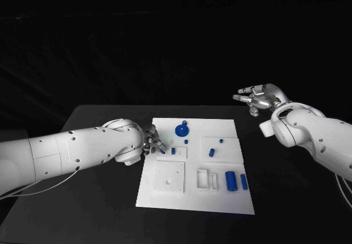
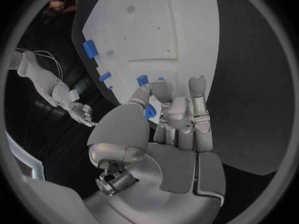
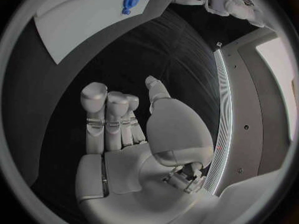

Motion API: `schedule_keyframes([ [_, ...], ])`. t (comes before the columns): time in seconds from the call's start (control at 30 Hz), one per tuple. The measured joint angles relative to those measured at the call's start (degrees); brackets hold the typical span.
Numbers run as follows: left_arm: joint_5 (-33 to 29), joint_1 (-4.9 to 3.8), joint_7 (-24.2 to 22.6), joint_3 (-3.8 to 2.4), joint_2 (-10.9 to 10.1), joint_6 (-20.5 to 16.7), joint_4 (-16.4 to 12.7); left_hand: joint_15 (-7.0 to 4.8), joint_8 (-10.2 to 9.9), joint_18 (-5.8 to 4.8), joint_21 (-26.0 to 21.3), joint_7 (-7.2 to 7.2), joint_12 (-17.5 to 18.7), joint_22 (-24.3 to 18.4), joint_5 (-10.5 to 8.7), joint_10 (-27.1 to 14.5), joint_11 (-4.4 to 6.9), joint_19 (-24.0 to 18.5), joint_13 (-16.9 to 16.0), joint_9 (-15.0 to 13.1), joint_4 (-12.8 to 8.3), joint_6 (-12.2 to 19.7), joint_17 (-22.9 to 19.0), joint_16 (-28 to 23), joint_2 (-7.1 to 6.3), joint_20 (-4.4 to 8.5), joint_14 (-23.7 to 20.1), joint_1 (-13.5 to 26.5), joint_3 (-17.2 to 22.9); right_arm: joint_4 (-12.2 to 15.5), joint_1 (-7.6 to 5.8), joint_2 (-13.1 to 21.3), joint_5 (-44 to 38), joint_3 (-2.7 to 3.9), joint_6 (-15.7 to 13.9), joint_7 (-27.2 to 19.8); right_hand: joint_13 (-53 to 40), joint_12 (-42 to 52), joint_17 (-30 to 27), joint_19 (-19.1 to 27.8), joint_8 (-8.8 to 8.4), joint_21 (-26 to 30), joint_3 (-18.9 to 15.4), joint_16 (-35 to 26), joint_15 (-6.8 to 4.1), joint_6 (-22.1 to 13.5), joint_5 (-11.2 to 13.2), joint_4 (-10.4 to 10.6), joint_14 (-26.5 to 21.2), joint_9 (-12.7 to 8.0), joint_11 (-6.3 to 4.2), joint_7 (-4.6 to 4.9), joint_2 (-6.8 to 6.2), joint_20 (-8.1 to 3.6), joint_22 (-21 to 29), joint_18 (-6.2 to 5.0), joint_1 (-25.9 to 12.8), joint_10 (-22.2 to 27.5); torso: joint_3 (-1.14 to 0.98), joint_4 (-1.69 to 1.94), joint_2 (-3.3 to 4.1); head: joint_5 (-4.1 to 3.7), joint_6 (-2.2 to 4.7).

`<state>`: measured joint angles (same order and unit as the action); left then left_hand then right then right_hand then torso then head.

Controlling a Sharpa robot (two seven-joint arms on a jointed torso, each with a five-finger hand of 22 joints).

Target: Assemble the parts on the task board

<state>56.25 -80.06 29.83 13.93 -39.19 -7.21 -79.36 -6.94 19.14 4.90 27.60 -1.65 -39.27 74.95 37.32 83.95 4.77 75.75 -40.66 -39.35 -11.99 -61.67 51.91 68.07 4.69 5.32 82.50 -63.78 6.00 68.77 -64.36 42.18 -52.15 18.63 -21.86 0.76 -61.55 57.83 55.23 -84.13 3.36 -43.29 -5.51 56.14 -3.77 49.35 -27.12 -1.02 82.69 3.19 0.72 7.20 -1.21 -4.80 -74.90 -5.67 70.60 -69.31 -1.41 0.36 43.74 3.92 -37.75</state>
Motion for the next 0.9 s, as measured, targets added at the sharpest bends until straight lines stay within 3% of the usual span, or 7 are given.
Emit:
schedule_keyframes([
  [0.57,0.0,-0.02,0.1,-0.04,0.3,0.4,0.4,0.0,0.0,0.0,0.0,0.0,0.0,0.0,-0.07,0.1,-0.09,0.0,0.0,-0.1,0.0,0.0,-0.1,0.0,0.0,0.0,0.0,0.0,0.0,0.0,0.04,0.0,0.0,0.0,0.1,0.0,0.0,0.0,0.0,0.0,0.0,0.0,0.0,0.0,0.0,0.0,0.0,0.0,0.0,0.0,0.0,0.0,0.0,0.0,0.0,0.0,0.0,0.0,-0.02,0.0,0.01,0.06,-0.08],
  [0.7,0.0,-0.04,0.2,-0.08,0.6,0.5,0.9,0.0,0.0,0.0,0.0,-0.31,0.0,0.0,-1.42,0.1,-0.1,0.0,0.0,-2.1,0.0,-0.3,0.0,0.0,0.23,0.0,0.0,0.2,0.0,0.0,0.04,0.0,0.0,0.0,0.1,0.0,0.0,0.0,0.0,0.0,0.0,0.0,0.0,0.0,0.0,0.0,0.0,0.0,0.0,0.0,0.0,0.0,0.0,0.0,0.0,0.01,0.0,0.0,-0.05,-0.07,0.0,0.08,-0.08],
  [0.9,0.0,0.08,0.4,-0.13,1.0,0.7,1.3,0.2,0.5,0.0,0.0,-0.43,-0.6,0.0,-1.67,0.0,-0.01,-0.1,0.3,-5.1,-0.3,-0.4,0.3,0.3,0.23,-0.72,0.2,0.2,0.3,0.0,0.05,0.0,0.0,0.0,0.1,0.0,0.0,0.0,0.0,0.0,0.0,0.0,0.0,0.0,0.0,0.0,0.0,0.0,0.0,0.0,0.0,0.0,0.0,0.0,0.0,0.0,0.0,0.0,-0.09,-0.1,0.0,-0.05,-0.08],
])
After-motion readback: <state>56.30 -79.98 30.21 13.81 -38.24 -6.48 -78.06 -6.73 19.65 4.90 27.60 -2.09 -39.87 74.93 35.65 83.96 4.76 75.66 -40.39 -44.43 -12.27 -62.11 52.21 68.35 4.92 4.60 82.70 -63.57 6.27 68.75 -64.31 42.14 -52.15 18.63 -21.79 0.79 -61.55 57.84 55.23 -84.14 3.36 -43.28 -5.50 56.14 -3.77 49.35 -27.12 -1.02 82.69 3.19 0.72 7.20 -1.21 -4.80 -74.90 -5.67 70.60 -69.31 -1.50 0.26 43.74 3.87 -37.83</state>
